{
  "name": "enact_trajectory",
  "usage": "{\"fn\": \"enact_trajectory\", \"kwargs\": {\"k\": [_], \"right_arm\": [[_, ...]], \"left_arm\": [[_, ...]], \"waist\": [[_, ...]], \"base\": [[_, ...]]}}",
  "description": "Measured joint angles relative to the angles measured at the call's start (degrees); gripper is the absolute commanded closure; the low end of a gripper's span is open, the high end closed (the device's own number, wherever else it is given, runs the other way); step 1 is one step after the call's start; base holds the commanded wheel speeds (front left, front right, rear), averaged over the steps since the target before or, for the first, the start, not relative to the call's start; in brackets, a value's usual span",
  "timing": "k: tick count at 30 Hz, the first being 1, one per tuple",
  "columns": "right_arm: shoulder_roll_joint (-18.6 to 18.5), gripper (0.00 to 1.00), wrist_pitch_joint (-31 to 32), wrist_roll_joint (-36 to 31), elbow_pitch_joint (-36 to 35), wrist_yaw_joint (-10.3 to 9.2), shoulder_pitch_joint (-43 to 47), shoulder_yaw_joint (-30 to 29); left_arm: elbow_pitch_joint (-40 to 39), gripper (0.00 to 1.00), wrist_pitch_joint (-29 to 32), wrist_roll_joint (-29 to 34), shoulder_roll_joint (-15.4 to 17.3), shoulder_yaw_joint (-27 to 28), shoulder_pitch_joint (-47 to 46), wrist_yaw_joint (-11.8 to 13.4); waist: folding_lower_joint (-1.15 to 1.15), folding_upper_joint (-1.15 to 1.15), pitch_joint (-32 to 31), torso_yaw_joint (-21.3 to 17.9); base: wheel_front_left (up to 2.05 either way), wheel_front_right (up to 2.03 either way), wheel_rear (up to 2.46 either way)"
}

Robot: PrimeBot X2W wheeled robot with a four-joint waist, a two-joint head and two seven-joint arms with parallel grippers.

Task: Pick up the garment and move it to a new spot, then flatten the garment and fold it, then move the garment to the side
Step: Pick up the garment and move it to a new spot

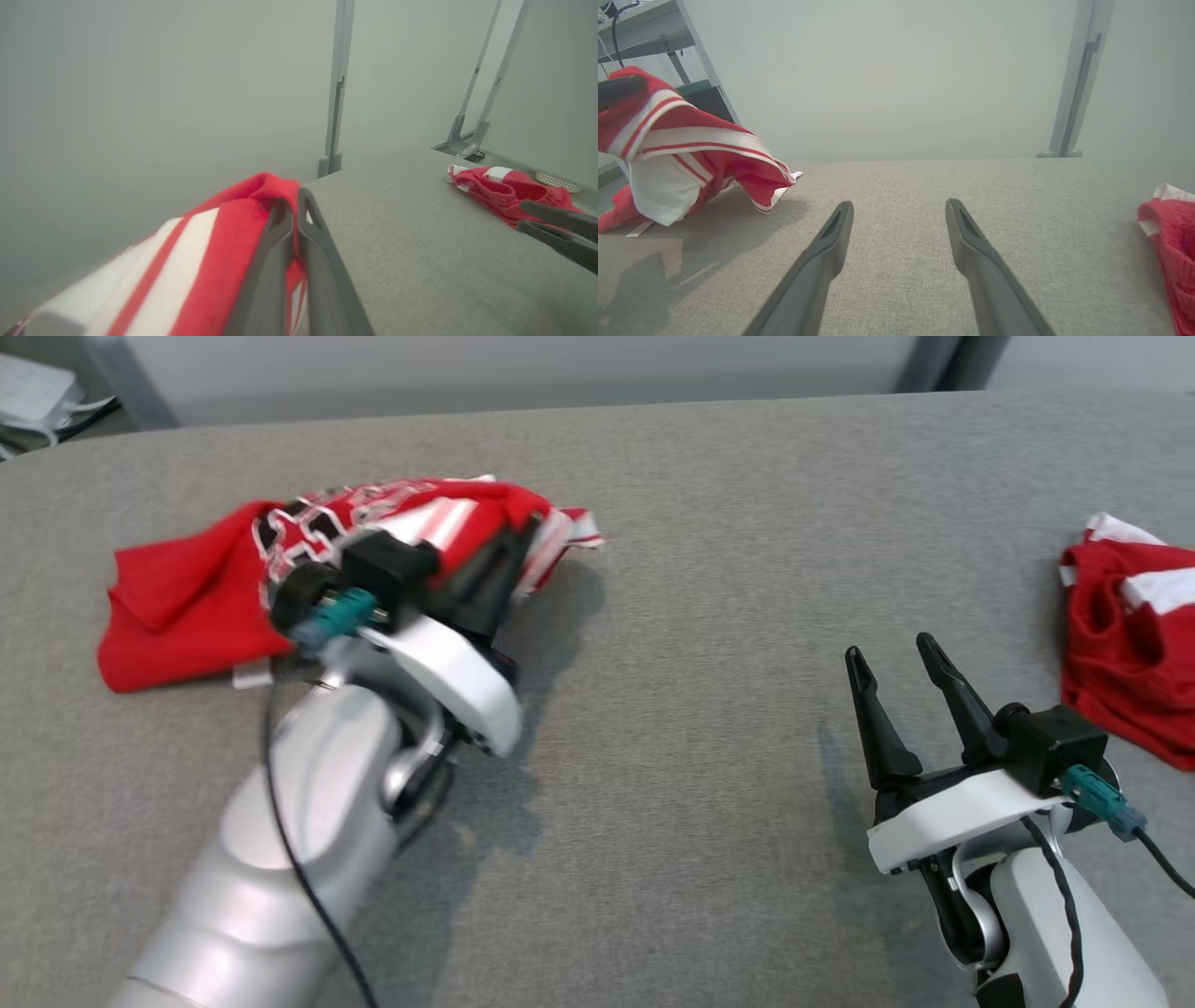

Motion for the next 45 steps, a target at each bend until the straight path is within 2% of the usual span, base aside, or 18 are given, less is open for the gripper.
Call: {"fn": "enact_trajectory", "kwargs": {"k": [8,12,15,17,18,22,26,31,35,45], "right_arm": [[1.0,0.0,0.0,0.0,0.1,0.0,0.0,-1.5],[1.3,0.0,0.0,0.0,0.1,0.01,0.0,-1.5],[1.5,0.0,0.0,0.0,0.0,0.0,0.1,-1.7],[1.5,0.0,0.0,0.0,0.0,0.0,0.2,-1.9],[1.5,0.0,0.0,0.0,0.0,0.0,0.2,-2.0],[1.6,0.0,0.0,0.0,0.0,0.0,0.2,-3.2],[1.7,0.0,0.0,0.0,-0.1,0.0,0.2,-3.2],[1.7,0.0,0.0,0.0,-0.2,0.0,0.3,-3.3],[1.6,0.0,0.0,-0.1,-0.2,0.0,1.4,-3.3],[1.5,0.0,0.0,-0.2,-0.1,0.0,3.9,-3.5]], "left_arm": [[-0.6,1.0,-0.7,-2.4,-7.3,-12.3,0.3,0.0],[-0.1,1.0,-1.5,-4.0,-7.6,-15.0,0.3,0.0],[4.2,1.0,-2.5,-4.2,-7.8,-15.5,0.3,0.0],[6.7,0.4,-3.2,-4.9,-7.8,-14.7,0.5,0.0],[7.7,0.0,-3.9,-5.3,-7.6,-14.2,0.7,0.0],[10.0,0.0,-4.5,-5.3,-6.9,-11.1,2.3,0.1],[5.0,0.0,-4.6,-2.9,-5.0,-2.8,6.4,1.5],[-2.4,0.0,-4.8,3.5,-3.3,5.5,14.1,3.9],[-7.6,0.0,-4.8,7.9,-3.4,12.6,20.8,6.3],[-14.5,0.0,-5.0,15.3,-4.9,25.6,33.5,7.5]], "waist": [[0.0,0.0,-1.1,-6.1],[0.0,0.0,-1.5,-8.7],[0.0,0.0,-1.5,-10.5],[0.0,0.0,-1.3,-10.8],[0.0,0.0,-1.1,-10.8],[0.0,0.0,-0.9,-10.1],[0.0,0.0,-1.4,-8.3],[0.0,0.0,-2.5,-6.2],[0.0,0.0,-3.7,-4.3],[0.0,0.0,-7.0,-0.8]], "base": [[0.0,0.0,0.0],[0.0,0.0,0.0],[0.0,0.0,0.0],[0.0,0.0,0.0],[0.0,0.0,0.0],[0.0,0.0,0.0],[0.0,0.0,0.0],[0.0,0.0,0.0],[0.0,0.0,0.0],[0.0,0.0,0.0]]}}
